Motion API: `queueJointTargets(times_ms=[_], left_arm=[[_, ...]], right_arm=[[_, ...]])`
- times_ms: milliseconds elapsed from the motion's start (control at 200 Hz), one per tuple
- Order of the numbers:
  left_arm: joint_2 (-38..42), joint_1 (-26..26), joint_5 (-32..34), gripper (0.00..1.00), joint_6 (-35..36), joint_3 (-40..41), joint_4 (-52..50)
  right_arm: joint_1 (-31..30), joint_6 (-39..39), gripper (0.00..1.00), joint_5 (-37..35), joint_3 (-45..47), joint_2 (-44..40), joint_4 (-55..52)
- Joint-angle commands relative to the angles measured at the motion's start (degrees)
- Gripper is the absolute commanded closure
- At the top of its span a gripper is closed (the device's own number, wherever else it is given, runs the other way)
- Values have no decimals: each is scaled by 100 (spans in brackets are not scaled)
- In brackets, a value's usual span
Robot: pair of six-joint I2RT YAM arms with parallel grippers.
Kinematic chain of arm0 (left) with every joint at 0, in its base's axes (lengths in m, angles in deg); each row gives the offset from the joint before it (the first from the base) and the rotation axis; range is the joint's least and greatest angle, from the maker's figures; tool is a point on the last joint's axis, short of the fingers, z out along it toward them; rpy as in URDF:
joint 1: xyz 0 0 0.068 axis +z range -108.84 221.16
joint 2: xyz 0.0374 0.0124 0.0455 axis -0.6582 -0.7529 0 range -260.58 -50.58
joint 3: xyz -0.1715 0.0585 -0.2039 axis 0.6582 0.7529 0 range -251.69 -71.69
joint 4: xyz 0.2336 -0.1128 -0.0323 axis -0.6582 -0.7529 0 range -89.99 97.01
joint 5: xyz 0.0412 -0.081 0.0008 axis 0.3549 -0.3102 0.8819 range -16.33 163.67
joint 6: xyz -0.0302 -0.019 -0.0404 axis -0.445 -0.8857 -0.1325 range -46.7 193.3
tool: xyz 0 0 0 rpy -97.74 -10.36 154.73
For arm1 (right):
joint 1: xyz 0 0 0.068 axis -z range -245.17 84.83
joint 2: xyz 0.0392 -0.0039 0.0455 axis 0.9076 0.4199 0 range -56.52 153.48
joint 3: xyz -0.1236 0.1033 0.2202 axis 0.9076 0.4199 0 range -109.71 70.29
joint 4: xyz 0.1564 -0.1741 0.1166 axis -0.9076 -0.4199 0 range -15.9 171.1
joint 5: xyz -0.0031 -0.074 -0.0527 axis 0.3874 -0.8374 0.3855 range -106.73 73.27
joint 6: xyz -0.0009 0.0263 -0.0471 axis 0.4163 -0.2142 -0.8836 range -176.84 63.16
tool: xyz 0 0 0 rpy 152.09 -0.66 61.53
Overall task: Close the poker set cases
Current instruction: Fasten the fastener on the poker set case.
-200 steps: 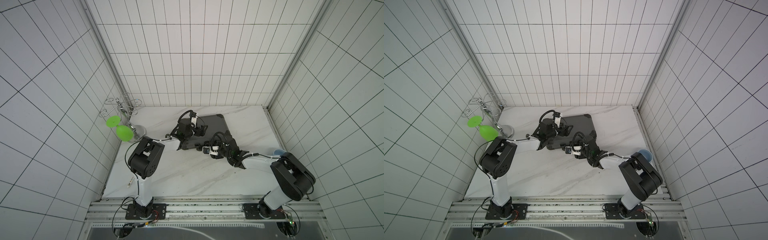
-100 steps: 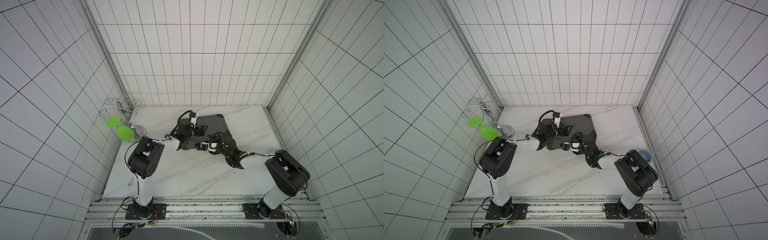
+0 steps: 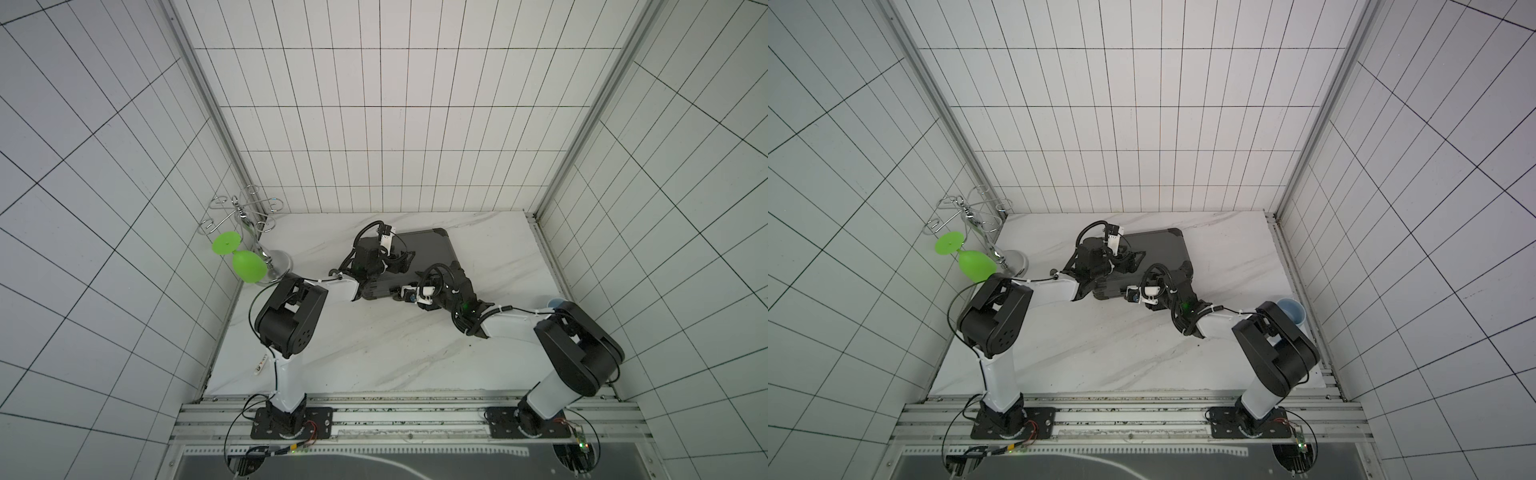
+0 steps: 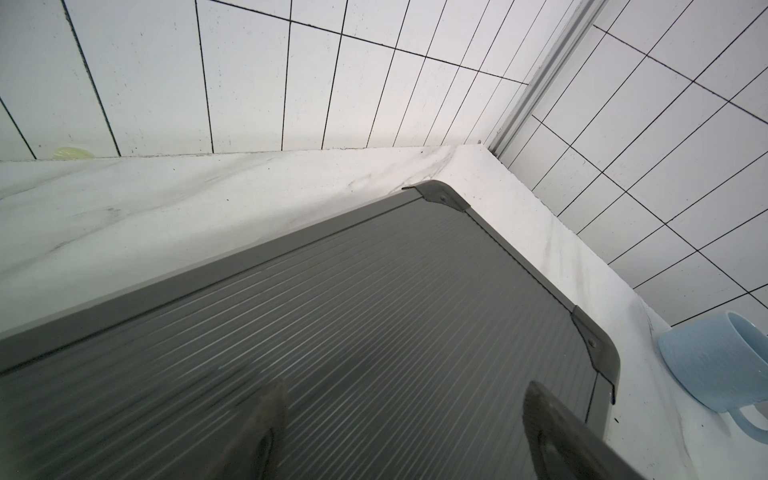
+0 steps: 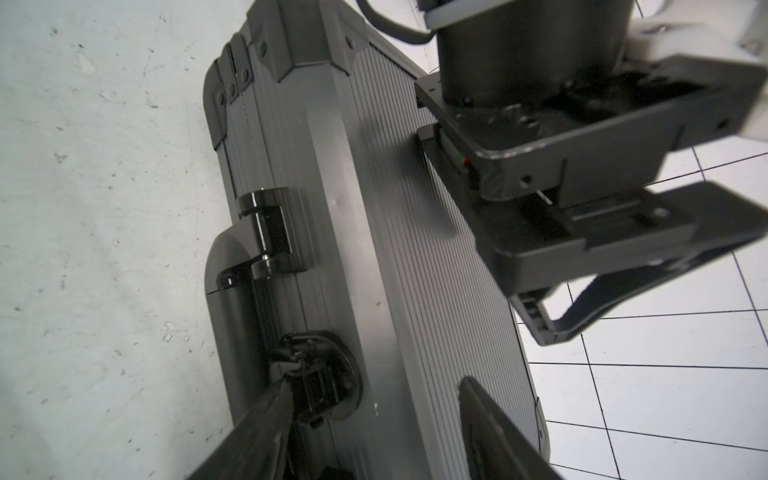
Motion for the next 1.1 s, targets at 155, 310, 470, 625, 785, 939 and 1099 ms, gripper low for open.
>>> queueJointTargets(times_ms=[155,310,470,625,785,939,1099], left_arm=[[-349,44,-13,12,-348,392,-1282],[-370,44,-22,12,-356,379,-1290],[-368,48,-29,11,-348,370,-1290],[-376,52,-21,12,-348,376,-1290],[-376,52,-27,12,-348,375,-1297],[-364,61,-27,12,-347,379,-1290],[-338,70,-26,12,-339,397,-1281]], right_arm=[[-45,-12,35,138,104,-4,-179],[-48,3,35,191,95,42,-218],[-47,-8,35,195,-1,182,-254],[-52,-65,35,65,-83,361,-121],[-42,-47,35,-178,-129,502,330],[-28,-119,37,-377,-228,664,500],[32,-155,46,-230,-467,668,-137]])
